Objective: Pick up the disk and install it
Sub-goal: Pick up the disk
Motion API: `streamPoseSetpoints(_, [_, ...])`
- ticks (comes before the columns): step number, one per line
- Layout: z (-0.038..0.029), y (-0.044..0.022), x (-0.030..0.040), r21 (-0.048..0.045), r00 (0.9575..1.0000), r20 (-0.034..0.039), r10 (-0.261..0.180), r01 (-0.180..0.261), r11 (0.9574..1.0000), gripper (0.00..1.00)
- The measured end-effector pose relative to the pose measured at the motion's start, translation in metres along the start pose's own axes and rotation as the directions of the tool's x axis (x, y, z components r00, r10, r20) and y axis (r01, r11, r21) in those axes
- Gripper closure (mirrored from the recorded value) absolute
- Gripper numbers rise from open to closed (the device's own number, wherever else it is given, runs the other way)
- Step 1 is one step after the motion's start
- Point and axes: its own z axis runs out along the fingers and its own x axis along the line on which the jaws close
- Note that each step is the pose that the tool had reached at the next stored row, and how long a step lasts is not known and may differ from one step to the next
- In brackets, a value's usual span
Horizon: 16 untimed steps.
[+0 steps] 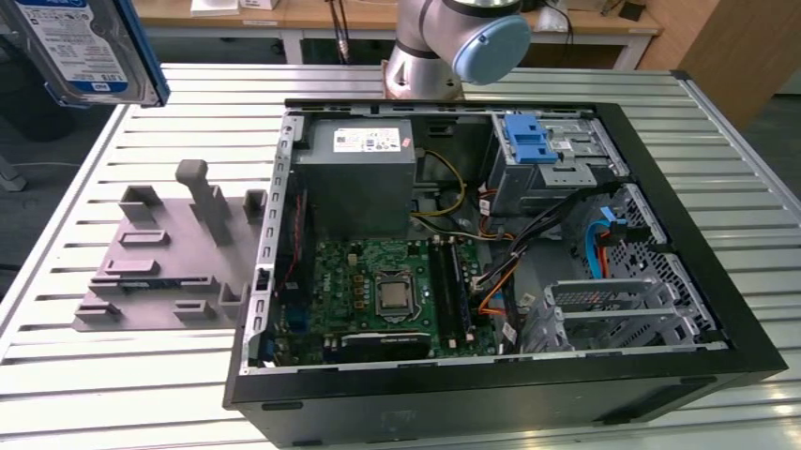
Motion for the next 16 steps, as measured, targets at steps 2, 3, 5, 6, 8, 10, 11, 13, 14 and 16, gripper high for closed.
streamPoseSetpoints(2, [-0.0014, 0.0, 0.0, 0.0, 1.0, 0.0, 0.0, 0.0, 1.0, 0.64])
streamPoseSetpoints(3, [-0.0022, 0.0, -0.0001, 0.0, 1.0, 0.0, 0.0, 0.0, 1.0, 0.64])
streamPoseSetpoints(5, [-0.0036, 0.0, -0.0002, -0.0001, 1.0, 0.0, 0.0, 0.0, 1.0, 0.64])
streamPoseSetpoints(6, [-0.0044, 0.0, -0.0002, 0.0001, 1.0, 0.0, 0.0, 0.0, 1.0, 0.64])
streamPoseSetpoints(8, [-0.0059, 0.0, -0.0002, 0.0, 1.0, 0.0, 0.0, 0.0, 1.0, 0.64])
streamPoseSetpoints(10, [-0.0074, 0.0, -0.0002, 0.0, 1.0, 0.0, 0.0, 0.0, 1.0, 0.64])
streamPoseSetpoints(11, [-0.0082, -0.0001, -0.0002, 0.0, 1.0, 0.0, 0.0, 0.0, 1.0, 0.64])
streamPoseSetpoints(13, [-0.01, -0.0001, -0.0002, -0.0001, 1.0, 0.0, 0.0, 0.0, 1.0, 0.64])
streamPoseSetpoints(14, [-0.0109, -0.0001, -0.0002, -0.0001, 1.0, 0.0, 0.0, 0.0, 1.0, 0.64])
streamPoseSetpoints(16, [-0.0127, 0.0, -0.0002, -0.0001, 1.0, 0.0, 0.0, 0.0, 1.0, 0.64])
